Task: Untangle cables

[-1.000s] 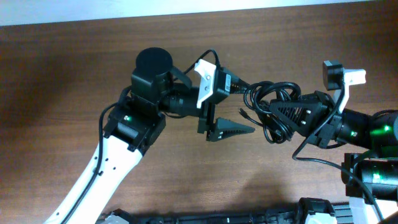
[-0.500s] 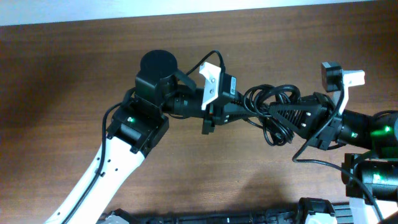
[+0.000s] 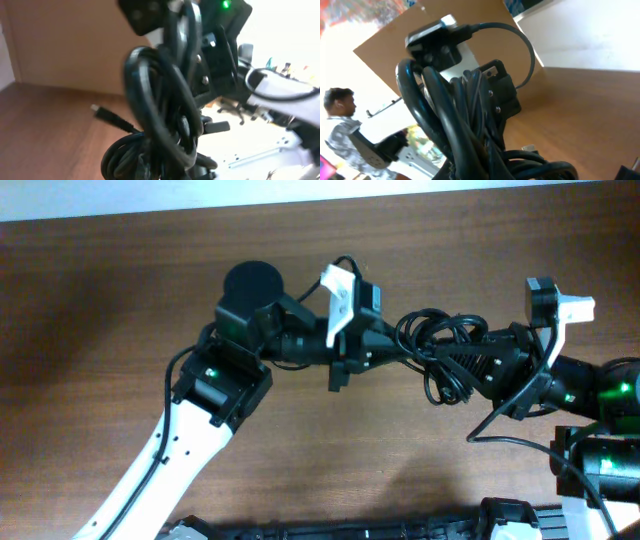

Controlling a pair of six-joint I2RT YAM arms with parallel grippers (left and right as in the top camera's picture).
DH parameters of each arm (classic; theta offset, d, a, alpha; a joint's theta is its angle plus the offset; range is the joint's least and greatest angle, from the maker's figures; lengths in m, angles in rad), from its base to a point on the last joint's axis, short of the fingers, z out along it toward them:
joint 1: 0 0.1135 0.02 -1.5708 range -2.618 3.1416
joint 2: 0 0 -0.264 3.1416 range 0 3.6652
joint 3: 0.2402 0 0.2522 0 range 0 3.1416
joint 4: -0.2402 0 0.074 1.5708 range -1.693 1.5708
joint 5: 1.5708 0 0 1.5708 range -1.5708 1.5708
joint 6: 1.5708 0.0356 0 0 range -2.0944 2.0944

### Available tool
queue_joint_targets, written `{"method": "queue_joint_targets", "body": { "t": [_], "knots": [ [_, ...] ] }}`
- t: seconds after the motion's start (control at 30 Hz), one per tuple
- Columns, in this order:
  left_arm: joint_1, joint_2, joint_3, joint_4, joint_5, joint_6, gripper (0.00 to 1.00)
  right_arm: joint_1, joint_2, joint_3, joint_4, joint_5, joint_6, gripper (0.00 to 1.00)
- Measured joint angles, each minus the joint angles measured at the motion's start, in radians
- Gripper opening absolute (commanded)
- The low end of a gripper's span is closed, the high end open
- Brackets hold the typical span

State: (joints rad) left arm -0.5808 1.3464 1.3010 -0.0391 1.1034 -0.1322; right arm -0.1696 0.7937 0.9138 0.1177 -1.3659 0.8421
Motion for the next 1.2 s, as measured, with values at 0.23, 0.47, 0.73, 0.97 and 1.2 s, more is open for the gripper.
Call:
{"method": "queue_joint_targets", "body": {
  "t": [0.23, 0.47, 0.73, 0.97, 1.2],
  "knots": [
    [0.161, 0.0, -0.002, 0.094, 0.108, -0.256, 0.0, 0.006, 0.085, 0.001, -0.01, -0.025, -0.08, 0.04],
    [0.269, 0.004, -0.003, 0.145, 0.275, -0.369, 0.37, 0.029, 0.155, 0.005, -0.008, -0.099, -0.095, 0.04],
    [0.38, -0.002, 0.001, 0.156, 0.352, -0.392, 0.91, 0.001, 0.176, 0.004, -0.015, -0.092, -0.094, 0.04],
    [0.349, -0.002, 0.001, 0.156, 0.383, -0.35, 1.0, 0.001, 0.176, 0.003, 0.053, -0.092, -0.032, 0.04],
    [0.239, -0.002, 0.001, 0.145, 0.402, -0.229, 0.99, 0.001, 0.176, 0.001, 0.319, -0.094, 0.208, 0.04]
  ]
}}
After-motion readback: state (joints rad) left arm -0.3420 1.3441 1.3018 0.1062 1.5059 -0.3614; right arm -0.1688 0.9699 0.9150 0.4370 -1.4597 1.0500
